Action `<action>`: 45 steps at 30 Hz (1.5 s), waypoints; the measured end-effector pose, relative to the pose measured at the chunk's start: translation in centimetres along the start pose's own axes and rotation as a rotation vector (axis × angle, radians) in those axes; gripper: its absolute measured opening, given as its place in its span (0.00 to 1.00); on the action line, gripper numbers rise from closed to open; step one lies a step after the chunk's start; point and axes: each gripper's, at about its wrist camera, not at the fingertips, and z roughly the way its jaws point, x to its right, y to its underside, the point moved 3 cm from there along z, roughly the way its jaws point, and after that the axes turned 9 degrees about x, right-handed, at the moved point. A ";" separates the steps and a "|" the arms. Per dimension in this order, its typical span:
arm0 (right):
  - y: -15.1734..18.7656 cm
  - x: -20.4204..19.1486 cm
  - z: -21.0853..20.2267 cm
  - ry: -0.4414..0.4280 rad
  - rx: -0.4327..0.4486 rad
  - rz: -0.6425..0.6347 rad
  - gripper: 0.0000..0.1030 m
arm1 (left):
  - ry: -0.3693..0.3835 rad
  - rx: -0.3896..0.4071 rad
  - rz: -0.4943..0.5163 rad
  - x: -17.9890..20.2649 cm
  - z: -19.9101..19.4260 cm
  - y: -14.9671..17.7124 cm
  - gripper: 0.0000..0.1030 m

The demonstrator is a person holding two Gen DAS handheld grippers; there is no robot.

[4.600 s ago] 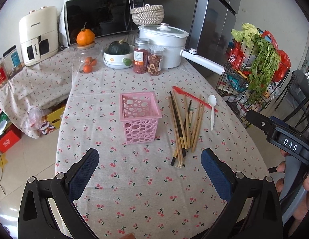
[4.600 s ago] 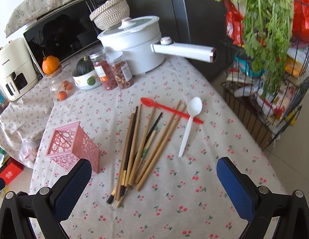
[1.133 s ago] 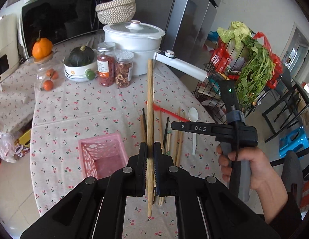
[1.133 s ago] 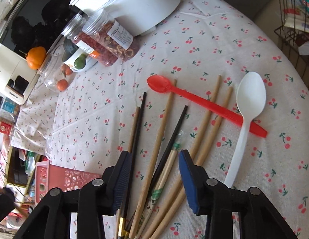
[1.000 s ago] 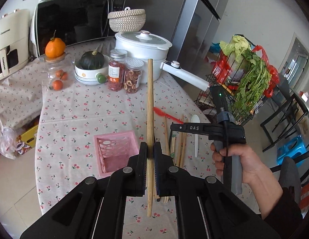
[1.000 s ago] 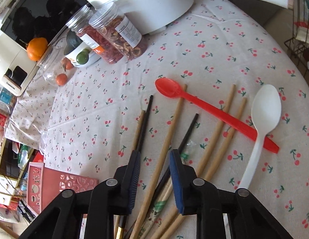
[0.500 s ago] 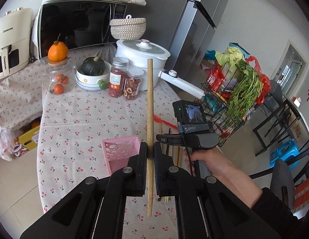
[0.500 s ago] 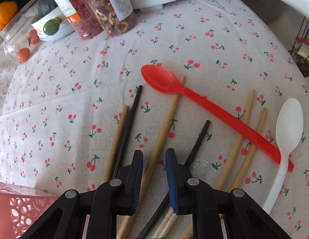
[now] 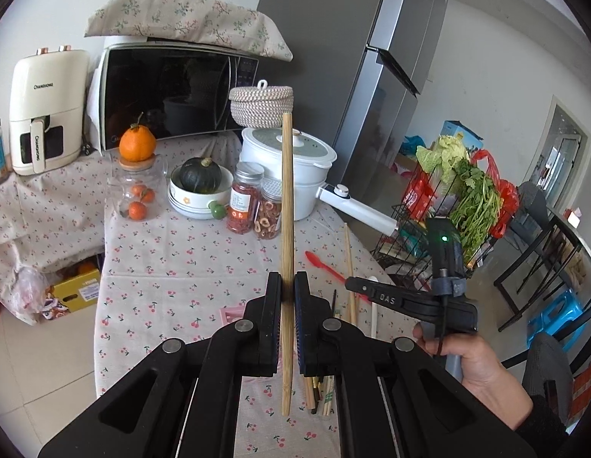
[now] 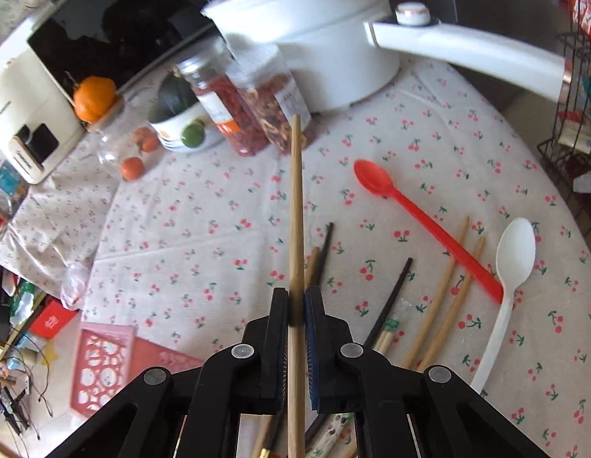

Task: Organize utensils
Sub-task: 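Lift the wooden chopstick with the left tool while the right tool grasps another wooden chopstick, then carry both chopsticks over the pink basket and release them inside with both tools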

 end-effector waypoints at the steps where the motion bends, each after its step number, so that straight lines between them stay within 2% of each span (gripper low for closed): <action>1: -0.2 -0.6 -1.0 -0.010 0.029 -0.009 0.06 | -0.007 0.022 -0.004 -0.2 -0.3 -0.3 0.06; 10: -1.3 -4.1 -9.7 -0.113 0.299 -0.073 0.06 | -0.070 0.234 -0.028 -2.0 -2.5 -2.4 0.06; 13: -1.7 -5.0 -11.4 -0.147 0.388 -0.090 0.06 | -0.088 0.274 -0.026 -2.3 -2.2 -2.4 0.06; 18: -2.3 -6.1 -11.6 -0.167 0.499 -0.064 0.06 | -0.095 0.306 -0.006 -2.3 0.5 -1.2 0.06; 21: -2.6 -7.2 -10.3 -0.173 0.517 -0.053 0.07 | -0.099 0.248 0.025 -2.6 3.2 -0.4 0.06; 28: -2.5 -9.8 -6.6 -0.172 0.539 -0.068 0.07 | -0.084 0.096 -0.088 -5.6 8.2 1.0 0.06; 34: -1.7 -11.5 -3.6 -0.127 0.543 -0.116 0.07 | -0.089 0.022 -0.099 -6.3 9.6 1.6 0.07; 36: -1.2 -11.6 -2.7 -0.113 0.525 -0.121 0.07 | -0.090 0.006 -0.104 -6.3 9.5 1.5 0.11; 37: -1.1 -11.5 -2.3 -0.106 0.515 -0.123 0.07 | -0.097 0.005 -0.111 -6.4 9.4 1.4 0.16; 41: -0.7 -11.3 -1.4 -0.085 0.487 -0.145 0.07 | -0.128 0.039 -0.155 -7.2 8.0 0.9 0.49; 45: -0.3 -11.1 -1.3 -0.106 0.448 -0.145 0.10 | -0.150 0.033 -0.177 -7.8 6.9 0.7 0.59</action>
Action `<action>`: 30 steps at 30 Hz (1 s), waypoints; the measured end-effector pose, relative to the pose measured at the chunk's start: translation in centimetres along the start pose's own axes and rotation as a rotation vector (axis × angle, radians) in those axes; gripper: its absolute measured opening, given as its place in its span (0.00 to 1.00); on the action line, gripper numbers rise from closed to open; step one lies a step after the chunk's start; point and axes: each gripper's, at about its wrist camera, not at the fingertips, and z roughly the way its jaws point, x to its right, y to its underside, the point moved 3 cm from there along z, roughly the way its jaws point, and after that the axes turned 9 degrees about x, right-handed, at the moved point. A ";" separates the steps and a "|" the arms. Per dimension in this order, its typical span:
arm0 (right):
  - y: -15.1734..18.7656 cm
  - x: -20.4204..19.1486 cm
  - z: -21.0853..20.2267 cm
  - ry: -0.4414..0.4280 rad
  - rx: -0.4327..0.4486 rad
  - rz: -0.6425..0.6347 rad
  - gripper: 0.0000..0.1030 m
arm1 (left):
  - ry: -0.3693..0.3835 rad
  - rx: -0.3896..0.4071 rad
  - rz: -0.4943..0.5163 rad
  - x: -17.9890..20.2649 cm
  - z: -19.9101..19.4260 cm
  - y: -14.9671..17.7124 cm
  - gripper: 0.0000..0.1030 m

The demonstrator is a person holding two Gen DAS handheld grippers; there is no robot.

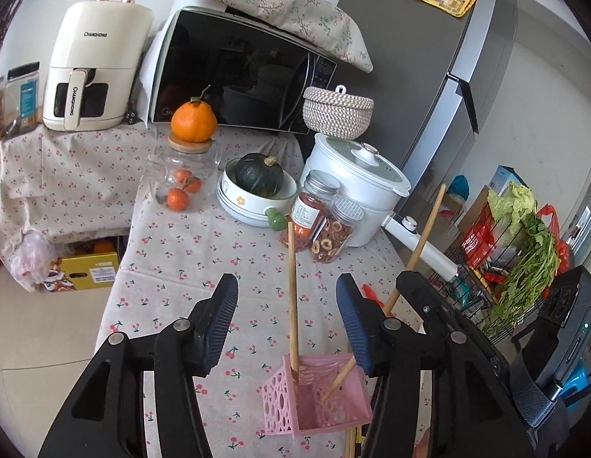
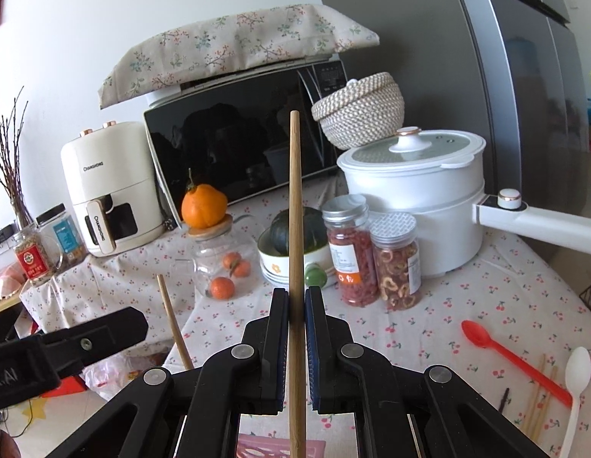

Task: Organize utensils
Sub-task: 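Carry both chopsticks over the pink basket and release them inside with both tools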

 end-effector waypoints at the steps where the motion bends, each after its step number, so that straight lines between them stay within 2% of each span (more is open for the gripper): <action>1: 0.0 0.0 -0.1 -0.017 -0.012 0.005 0.10 | -0.014 -0.006 -0.009 -0.2 -0.2 0.0 0.66; 2: 0.0 -0.1 -0.1 -0.033 -0.026 0.004 0.11 | -0.029 -0.012 -0.024 -0.5 -0.5 0.0 0.74; 4: -0.3 -0.2 -0.7 -0.052 -0.031 -0.010 0.22 | -0.060 -0.018 -0.050 -1.0 -1.1 0.0 0.82; 5: -0.5 -0.2 -1.1 -0.056 -0.026 -0.014 0.35 | -0.077 -0.018 -0.056 -1.2 -1.4 0.0 0.84; 6: -0.7 -0.1 -1.6 -0.062 -0.021 -0.014 0.43 | -0.100 -0.018 -0.060 -1.3 -1.7 -0.1 0.85; 10: -2.1 1.1 -3.7 -0.050 -0.012 0.015 0.50 | -0.150 -0.040 -0.079 -1.6 -2.5 0.4 0.88; 12: -2.8 2.2 -4.9 -0.033 -0.004 0.046 0.63 | -0.157 -0.058 -0.076 -1.3 -2.8 0.8 0.88; 14: -3.6 3.4 -6.0 -0.004 -0.002 0.075 0.71 | -0.159 -0.073 -0.057 -0.7 -3.1 1.3 0.88; 21: -4.5 8.0 -9.1 0.122 -0.061 0.115 0.83 | -0.127 -0.144 0.049 2.6 -3.8 3.6 0.89; 25: -4.1 10.5 -10.7 0.203 -0.125 0.083 0.86 | -0.115 -0.216 0.124 4.8 -3.9 5.6 0.89; 30: -3.1 14.3 -12.3 0.313 -0.235 0.084 0.90 | -0.055 -0.320 0.225 8.7 -3.7 8.5 0.89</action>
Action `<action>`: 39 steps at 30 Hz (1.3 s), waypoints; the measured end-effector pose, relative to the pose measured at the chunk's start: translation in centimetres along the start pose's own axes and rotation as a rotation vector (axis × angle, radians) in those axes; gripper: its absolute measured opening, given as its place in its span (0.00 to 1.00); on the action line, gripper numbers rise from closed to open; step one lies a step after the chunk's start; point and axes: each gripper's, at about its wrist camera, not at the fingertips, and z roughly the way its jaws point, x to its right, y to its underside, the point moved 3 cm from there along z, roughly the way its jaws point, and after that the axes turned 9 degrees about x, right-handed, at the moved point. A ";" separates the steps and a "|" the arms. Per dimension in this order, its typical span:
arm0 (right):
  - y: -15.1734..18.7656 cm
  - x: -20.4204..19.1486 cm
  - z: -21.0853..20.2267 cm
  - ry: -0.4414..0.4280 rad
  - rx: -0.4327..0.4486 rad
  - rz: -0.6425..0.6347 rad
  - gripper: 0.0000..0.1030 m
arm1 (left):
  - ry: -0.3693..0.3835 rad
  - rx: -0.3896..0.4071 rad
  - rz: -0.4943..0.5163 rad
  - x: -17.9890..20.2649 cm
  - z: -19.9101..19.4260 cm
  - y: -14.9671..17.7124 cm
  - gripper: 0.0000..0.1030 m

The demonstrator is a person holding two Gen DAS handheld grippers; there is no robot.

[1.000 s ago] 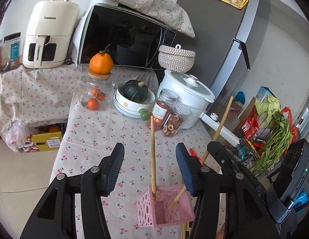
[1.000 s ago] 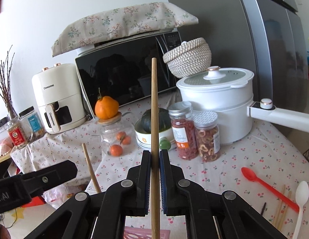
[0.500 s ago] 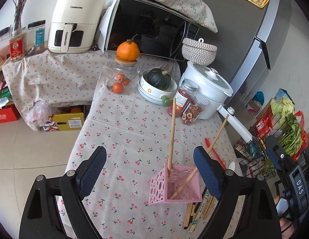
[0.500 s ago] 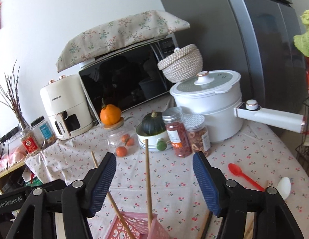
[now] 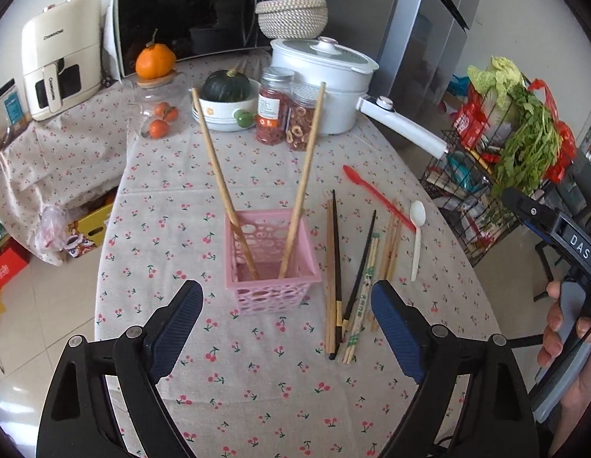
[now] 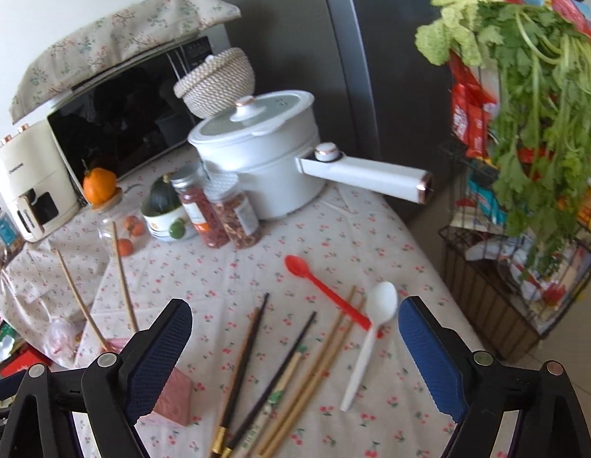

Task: Organize utensils
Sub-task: 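Carry both chopsticks over the pink basket and release them inside with both tools, then move the left tool to the black chopstick and grasp it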

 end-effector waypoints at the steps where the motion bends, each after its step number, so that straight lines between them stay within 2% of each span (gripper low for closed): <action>1: 0.2 0.8 0.1 0.021 -0.025 0.001 0.90 | 0.015 -0.015 0.019 1.0 0.1 0.2 0.89; 4: 1.2 3.0 0.7 0.081 -0.111 -0.006 0.91 | 0.054 -0.056 0.080 4.3 0.9 0.4 0.89; 9: 2.4 6.4 2.1 0.123 -0.212 0.014 0.92 | 0.137 -0.127 0.138 9.3 3.7 -0.7 0.88; 10: 2.6 7.1 2.3 0.132 -0.223 0.033 0.92 | 0.137 -0.148 0.136 9.9 4.7 -1.0 0.85; 12: 2.7 8.8 2.8 0.150 -0.241 0.087 0.92 | 0.145 -0.190 0.131 10.9 6.9 -1.4 0.74; 15: 3.2 11.1 3.7 0.167 -0.275 0.171 0.92 | 0.137 -0.254 0.131 12.1 10.9 -1.7 0.47; 16: 3.3 11.6 4.2 0.174 -0.290 0.187 0.92 | 0.133 -0.270 0.136 12.4 12.3 -1.9 0.31; 18: 3.7 12.1 5.1 0.178 -0.324 0.188 0.92 | 0.109 -0.288 0.128 12.6 14.9 -2.4 0.19; 21: 3.9 12.1 6.4 0.176 -0.356 0.160 0.92 | 0.070 -0.328 0.111 12.8 18.7 -2.7 0.15; 27: 3.9 12.3 7.9 0.178 -0.372 0.112 0.92 | -0.031 -0.395 0.158 12.4 23.8 -2.2 0.10; 29: 3.8 12.3 8.3 0.176 -0.372 0.097 0.92 | -0.032 -0.405 0.153 12.2 24.4 -2.0 0.08; 36: 4.3 12.1 9.6 0.170 -0.393 0.064 0.92 | -0.069 -0.462 0.254 12.7 25.6 -1.8 0.09; 39: 4.4 12.1 10.0 0.167 -0.403 0.073 0.92 | -0.074 -0.492 0.253 12.7 26.0 -2.0 0.08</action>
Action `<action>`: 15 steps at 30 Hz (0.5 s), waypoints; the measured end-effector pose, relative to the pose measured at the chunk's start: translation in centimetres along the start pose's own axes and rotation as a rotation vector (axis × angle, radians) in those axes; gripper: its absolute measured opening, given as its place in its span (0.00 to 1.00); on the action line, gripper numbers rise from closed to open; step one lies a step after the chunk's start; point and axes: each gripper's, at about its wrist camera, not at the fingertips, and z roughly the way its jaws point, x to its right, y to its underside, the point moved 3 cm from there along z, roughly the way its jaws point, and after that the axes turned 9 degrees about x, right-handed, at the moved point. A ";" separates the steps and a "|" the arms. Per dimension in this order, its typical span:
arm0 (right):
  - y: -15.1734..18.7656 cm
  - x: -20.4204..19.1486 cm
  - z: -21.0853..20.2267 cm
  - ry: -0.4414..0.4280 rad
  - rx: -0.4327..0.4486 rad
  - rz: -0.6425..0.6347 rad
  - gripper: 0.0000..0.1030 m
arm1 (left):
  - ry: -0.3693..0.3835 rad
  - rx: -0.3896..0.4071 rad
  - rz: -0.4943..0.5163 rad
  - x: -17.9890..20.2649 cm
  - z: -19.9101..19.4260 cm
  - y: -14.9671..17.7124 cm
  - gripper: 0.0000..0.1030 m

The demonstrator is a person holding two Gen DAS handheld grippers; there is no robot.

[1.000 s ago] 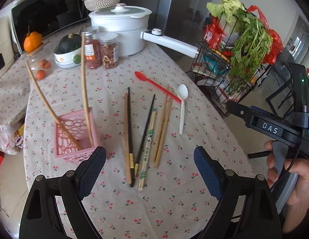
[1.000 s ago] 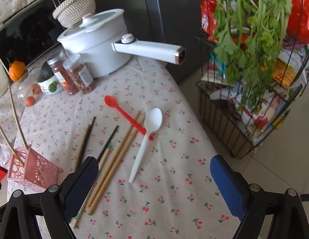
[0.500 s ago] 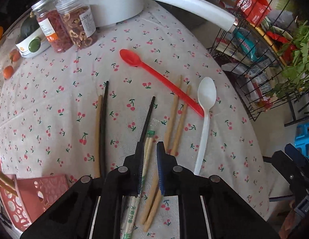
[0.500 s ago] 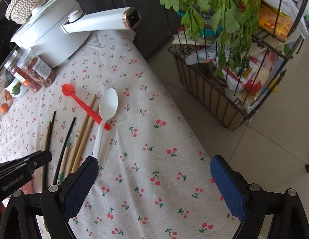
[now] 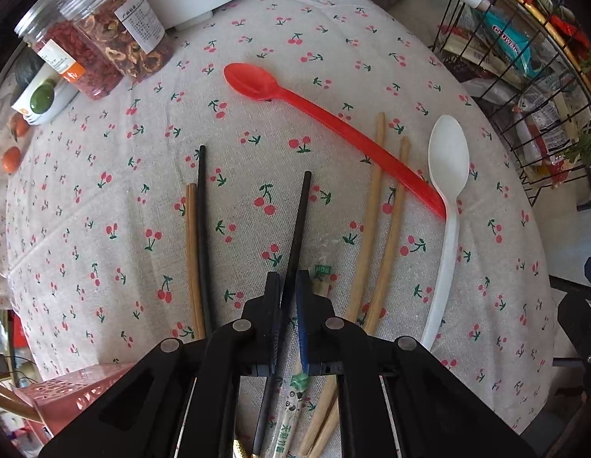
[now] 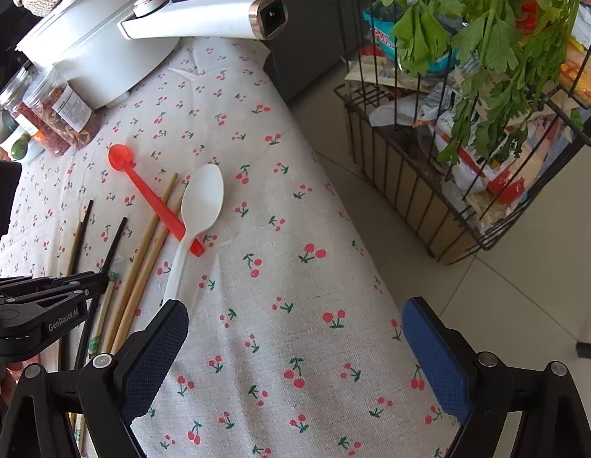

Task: Organize utensils
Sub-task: 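Move the left tool to the black chopstick and grasp it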

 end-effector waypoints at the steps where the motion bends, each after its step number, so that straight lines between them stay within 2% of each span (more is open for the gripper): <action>1: 0.0 0.0 0.0 0.000 -0.002 0.002 0.92 | 0.004 -0.001 -0.007 0.0 0.0 -0.1 0.07; 7: 0.2 -0.5 0.1 -0.005 -0.009 0.001 0.92 | 0.043 0.060 0.012 -0.3 -2.0 1.0 0.06; 15: 0.7 -1.6 -0.1 -0.015 -0.013 -0.009 0.92 | 0.124 0.204 0.026 -1.5 -9.9 3.8 0.05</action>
